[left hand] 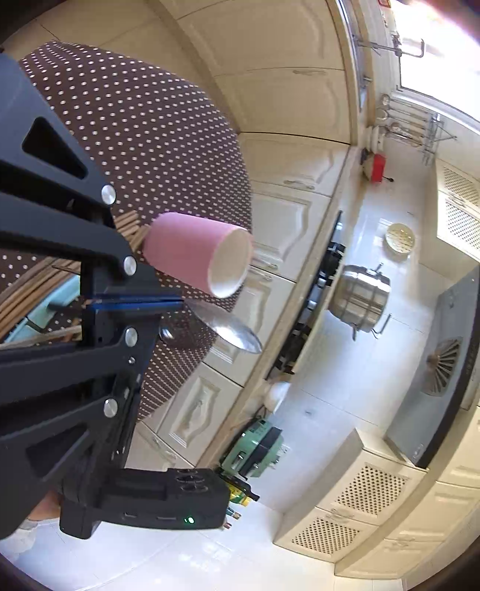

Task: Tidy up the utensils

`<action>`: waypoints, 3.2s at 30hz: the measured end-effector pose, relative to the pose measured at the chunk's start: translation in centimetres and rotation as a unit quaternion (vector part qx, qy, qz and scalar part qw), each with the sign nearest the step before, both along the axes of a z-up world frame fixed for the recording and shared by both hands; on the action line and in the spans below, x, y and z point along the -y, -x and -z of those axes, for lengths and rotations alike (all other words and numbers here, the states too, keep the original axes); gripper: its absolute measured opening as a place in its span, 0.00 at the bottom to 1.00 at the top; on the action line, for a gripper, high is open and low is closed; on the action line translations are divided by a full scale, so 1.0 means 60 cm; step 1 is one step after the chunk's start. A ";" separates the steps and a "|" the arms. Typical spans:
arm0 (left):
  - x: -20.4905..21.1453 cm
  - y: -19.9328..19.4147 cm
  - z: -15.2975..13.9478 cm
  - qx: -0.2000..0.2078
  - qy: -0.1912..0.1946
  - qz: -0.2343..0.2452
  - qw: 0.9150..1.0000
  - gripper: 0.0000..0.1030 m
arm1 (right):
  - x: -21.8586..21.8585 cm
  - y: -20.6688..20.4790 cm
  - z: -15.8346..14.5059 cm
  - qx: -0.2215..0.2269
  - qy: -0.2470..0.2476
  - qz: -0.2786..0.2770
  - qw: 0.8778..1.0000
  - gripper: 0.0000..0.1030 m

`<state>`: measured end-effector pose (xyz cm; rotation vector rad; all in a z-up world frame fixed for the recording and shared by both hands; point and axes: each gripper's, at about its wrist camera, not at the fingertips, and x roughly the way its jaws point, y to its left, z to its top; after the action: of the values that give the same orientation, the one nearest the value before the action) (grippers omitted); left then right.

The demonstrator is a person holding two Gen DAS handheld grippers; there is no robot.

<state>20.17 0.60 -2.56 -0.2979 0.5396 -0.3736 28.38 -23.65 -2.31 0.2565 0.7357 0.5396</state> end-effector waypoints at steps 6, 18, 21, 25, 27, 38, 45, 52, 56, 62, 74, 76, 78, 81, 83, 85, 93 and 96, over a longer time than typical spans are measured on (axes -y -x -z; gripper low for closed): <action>0.000 -0.016 -0.046 0.042 0.009 0.000 0.999 0.01 | 0.007 -0.013 -0.065 0.051 -0.027 -0.003 0.998 0.04; 0.006 -0.100 -0.134 0.125 0.024 -0.036 0.991 0.01 | -0.010 -0.080 -0.182 0.137 -0.038 0.010 0.990 0.04; 0.016 -0.123 -0.134 0.143 0.019 -0.051 0.988 0.01 | -0.021 -0.097 -0.182 0.150 -0.021 0.019 0.988 0.04; 0.026 -0.163 -0.102 0.116 0.010 -0.056 0.992 0.01 | -0.031 -0.123 -0.158 0.142 -0.001 0.026 0.990 0.04; 0.027 -0.171 -0.082 0.104 0.005 -0.059 0.993 0.01 | -0.032 -0.131 -0.141 0.134 0.005 0.028 0.991 0.04; 0.020 -0.187 -0.021 0.045 -0.009 -0.064 0.997 0.03 | -0.042 -0.133 -0.081 0.105 0.019 0.029 0.994 0.04; 0.008 -0.179 -0.011 0.036 -0.023 -0.079 0.996 0.32 | -0.041 -0.130 -0.067 0.098 0.025 0.038 0.994 0.04; 0.001 -0.159 -0.009 0.038 -0.049 -0.101 0.993 0.52 | -0.045 -0.123 -0.056 0.091 0.027 0.039 0.995 0.05; 0.000 -0.148 -0.010 0.037 -0.072 -0.112 0.990 0.54 | -0.043 -0.116 -0.050 0.088 0.027 0.043 0.995 0.05; -0.007 -0.121 -0.018 0.038 -0.078 -0.120 0.989 0.57 | -0.045 -0.099 -0.047 0.083 0.030 0.046 0.995 0.05; -0.027 -0.050 -0.037 0.029 -0.075 -0.137 0.987 0.61 | -0.033 -0.048 -0.064 0.087 0.026 0.062 0.994 0.46; -0.029 -0.035 -0.037 0.018 -0.079 -0.140 0.987 0.61 | -0.027 -0.033 -0.067 0.087 0.026 0.064 0.994 0.46; -0.035 -0.019 -0.029 -0.008 -0.084 -0.148 0.985 0.61 | -0.021 -0.019 -0.068 0.084 0.028 0.066 0.994 0.47; -0.042 0.005 -0.011 -0.053 -0.090 -0.143 0.984 0.61 | -0.015 0.006 -0.067 0.078 0.034 0.062 0.994 0.48; -0.051 0.022 0.006 -0.091 -0.089 -0.148 0.981 0.61 | -0.014 0.023 -0.063 0.072 0.042 0.061 0.995 0.49; -0.058 0.037 0.024 -0.125 -0.082 -0.148 0.978 0.61 | -0.014 0.041 -0.055 0.062 0.049 0.055 0.995 0.50; -0.056 0.065 0.094 -0.220 -0.087 -0.138 0.962 0.50 | -0.014 0.083 -0.003 0.004 0.087 0.040 0.995 0.50; -0.055 0.060 0.130 -0.263 -0.077 -0.128 0.953 0.39 | -0.009 0.088 0.014 -0.017 0.098 0.037 0.994 0.50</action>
<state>16.59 3.91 -10.37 -0.3121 1.0358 0.0099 23.11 -23.10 -3.13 0.1090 0.8030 0.3908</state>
